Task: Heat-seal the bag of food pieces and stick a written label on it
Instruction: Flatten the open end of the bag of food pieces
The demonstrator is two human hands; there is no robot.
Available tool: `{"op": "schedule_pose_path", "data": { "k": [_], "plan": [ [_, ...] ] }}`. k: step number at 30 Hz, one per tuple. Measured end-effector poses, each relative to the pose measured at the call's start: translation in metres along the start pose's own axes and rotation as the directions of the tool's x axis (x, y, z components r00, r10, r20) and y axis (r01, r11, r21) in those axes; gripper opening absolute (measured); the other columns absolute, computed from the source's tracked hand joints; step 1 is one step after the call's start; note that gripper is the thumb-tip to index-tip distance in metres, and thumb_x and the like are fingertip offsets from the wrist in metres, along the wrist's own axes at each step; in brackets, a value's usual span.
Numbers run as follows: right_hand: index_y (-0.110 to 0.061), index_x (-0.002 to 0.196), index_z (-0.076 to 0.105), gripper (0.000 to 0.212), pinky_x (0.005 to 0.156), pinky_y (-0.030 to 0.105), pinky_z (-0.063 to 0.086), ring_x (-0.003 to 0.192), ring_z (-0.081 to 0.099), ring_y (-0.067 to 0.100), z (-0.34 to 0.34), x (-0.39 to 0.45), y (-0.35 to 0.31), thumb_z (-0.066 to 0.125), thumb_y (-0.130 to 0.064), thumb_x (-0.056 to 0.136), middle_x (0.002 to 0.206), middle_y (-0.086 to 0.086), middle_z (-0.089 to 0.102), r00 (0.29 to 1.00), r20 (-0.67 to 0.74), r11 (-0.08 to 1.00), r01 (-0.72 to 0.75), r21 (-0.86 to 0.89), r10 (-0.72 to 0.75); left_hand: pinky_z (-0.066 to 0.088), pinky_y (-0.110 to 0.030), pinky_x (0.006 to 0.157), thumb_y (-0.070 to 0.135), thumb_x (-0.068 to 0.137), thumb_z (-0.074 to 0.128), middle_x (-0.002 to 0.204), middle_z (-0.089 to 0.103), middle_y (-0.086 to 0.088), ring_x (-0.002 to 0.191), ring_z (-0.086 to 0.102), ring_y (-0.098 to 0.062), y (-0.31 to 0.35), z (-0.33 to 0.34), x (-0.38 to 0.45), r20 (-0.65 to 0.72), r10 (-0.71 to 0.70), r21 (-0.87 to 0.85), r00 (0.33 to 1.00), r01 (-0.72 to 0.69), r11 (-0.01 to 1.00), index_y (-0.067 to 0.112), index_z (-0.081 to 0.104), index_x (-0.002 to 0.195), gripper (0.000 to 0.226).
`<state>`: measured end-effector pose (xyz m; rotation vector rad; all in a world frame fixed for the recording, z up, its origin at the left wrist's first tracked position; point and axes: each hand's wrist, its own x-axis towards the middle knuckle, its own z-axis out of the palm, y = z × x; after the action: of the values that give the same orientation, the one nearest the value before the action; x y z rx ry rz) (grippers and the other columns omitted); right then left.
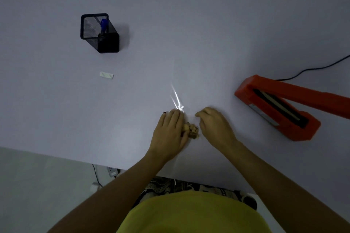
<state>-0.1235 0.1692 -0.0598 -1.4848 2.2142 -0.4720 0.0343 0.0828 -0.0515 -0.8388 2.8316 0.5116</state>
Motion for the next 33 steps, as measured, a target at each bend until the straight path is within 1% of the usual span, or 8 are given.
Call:
{"op": "schedule_pose_path", "data": {
  "k": [4, 7, 11, 19, 23, 26, 29, 33],
  "plan": [
    [0.002, 0.086, 0.07, 0.023, 0.062, 0.042, 0.058, 0.071, 0.064, 0.031, 0.005, 0.005, -0.014, 0.078, 0.005, 0.064, 0.081, 0.016, 0.068, 0.997, 0.042, 0.996, 0.074, -0.04, -0.072, 0.033, -0.041, 0.113, 0.043, 0.091, 0.039, 0.131, 0.053, -0.007, 0.127, 0.045, -0.023, 0.001, 0.0, 0.002, -0.005, -0.001, -0.005, 1.0, 0.001, 1.0, 0.009, 0.048, 0.129, 0.052],
    [0.003, 0.097, 0.069, 0.033, 0.068, 0.041, 0.058, 0.078, 0.065, 0.032, 0.005, 0.018, -0.012, 0.075, 0.009, 0.065, 0.087, 0.017, 0.069, 0.998, -0.002, 0.997, 0.06, -0.045, -0.06, 0.031, -0.042, 0.113, 0.042, 0.09, 0.038, 0.129, 0.054, -0.007, 0.127, 0.046, -0.023, 0.003, 0.0, 0.002, -0.012, 0.002, -0.004, 1.0, -0.002, 1.0, 0.011, 0.051, 0.126, 0.05],
    [0.005, 0.102, 0.067, 0.042, 0.07, 0.045, 0.057, 0.082, 0.063, 0.035, -0.002, 0.052, -0.013, 0.061, 0.023, 0.065, 0.093, 0.019, 0.067, 0.998, -0.045, 0.996, 0.047, -0.074, -0.05, 0.031, -0.042, 0.114, 0.041, 0.091, 0.037, 0.129, 0.053, -0.006, 0.126, 0.045, -0.023, 0.007, -0.002, 0.003, -0.005, -0.009, 0.008, 1.0, 0.009, 1.0, 0.011, 0.051, 0.126, 0.048],
    [0.001, 0.106, 0.066, 0.042, 0.084, 0.044, 0.049, 0.097, 0.057, 0.036, -0.023, 0.136, -0.002, 0.041, 0.018, 0.076, 0.104, 0.019, 0.062, 0.99, -0.128, 0.994, -0.075, -0.075, 0.065, 0.031, -0.04, 0.114, 0.042, 0.093, 0.034, 0.134, 0.052, -0.009, 0.129, 0.044, -0.025, 0.005, -0.003, 0.003, 0.016, -0.022, 0.005, 1.0, 0.022, 1.0, 0.007, 0.047, 0.134, 0.055],
    [-0.003, 0.109, 0.068, 0.038, 0.087, 0.036, 0.048, 0.1, 0.06, 0.03, -0.027, 0.128, -0.008, 0.044, 0.012, 0.083, 0.108, 0.015, 0.065, 0.992, -0.075, 0.995, -0.101, -0.013, 0.099, 0.032, -0.04, 0.114, 0.042, 0.092, 0.036, 0.133, 0.052, -0.008, 0.129, 0.044, -0.024, 0.005, -0.005, 0.002, 0.021, -0.037, -0.004, 0.999, 0.037, 0.999, 0.008, 0.047, 0.134, 0.054],
    [-0.004, 0.105, 0.07, 0.029, 0.089, 0.033, 0.053, 0.097, 0.064, 0.024, -0.018, 0.097, -0.03, 0.049, 0.006, 0.089, 0.106, 0.011, 0.069, 0.999, 0.035, 0.993, -0.039, 0.107, 0.036, 0.031, -0.04, 0.114, 0.04, 0.092, 0.036, 0.134, 0.051, -0.008, 0.129, 0.043, -0.024, 0.006, -0.004, 0.003, 0.025, -0.041, -0.023, 0.999, 0.042, 0.999, 0.008, 0.048, 0.133, 0.053],
    [-0.005, 0.108, 0.069, 0.032, 0.088, 0.032, 0.052, 0.098, 0.062, 0.022, -0.003, 0.089, -0.047, 0.049, 0.008, 0.087, 0.108, 0.01, 0.067, 0.987, 0.158, 0.992, -0.002, 0.122, -0.018, 0.03, -0.041, 0.115, 0.04, 0.092, 0.036, 0.137, 0.051, -0.009, 0.13, 0.043, -0.026, 0.006, -0.001, 0.004, 0.04, -0.042, -0.025, 0.998, 0.043, 0.999, 0.008, 0.049, 0.134, 0.055],
    [-0.002, 0.098, 0.069, 0.034, 0.083, 0.032, 0.052, 0.098, 0.059, 0.024, 0.004, 0.114, -0.047, 0.048, 0.018, 0.081, 0.106, 0.011, 0.063, 0.994, 0.11, 0.995, -0.02, 0.098, 0.009, 0.033, -0.041, 0.112, 0.041, 0.091, 0.037, 0.135, 0.053, -0.012, 0.128, 0.047, -0.027, 0.004, 0.0, 0.004, 0.05, -0.047, -0.004, 0.998, 0.048, 0.999, 0.005, 0.051, 0.132, 0.057]
  ]
}}
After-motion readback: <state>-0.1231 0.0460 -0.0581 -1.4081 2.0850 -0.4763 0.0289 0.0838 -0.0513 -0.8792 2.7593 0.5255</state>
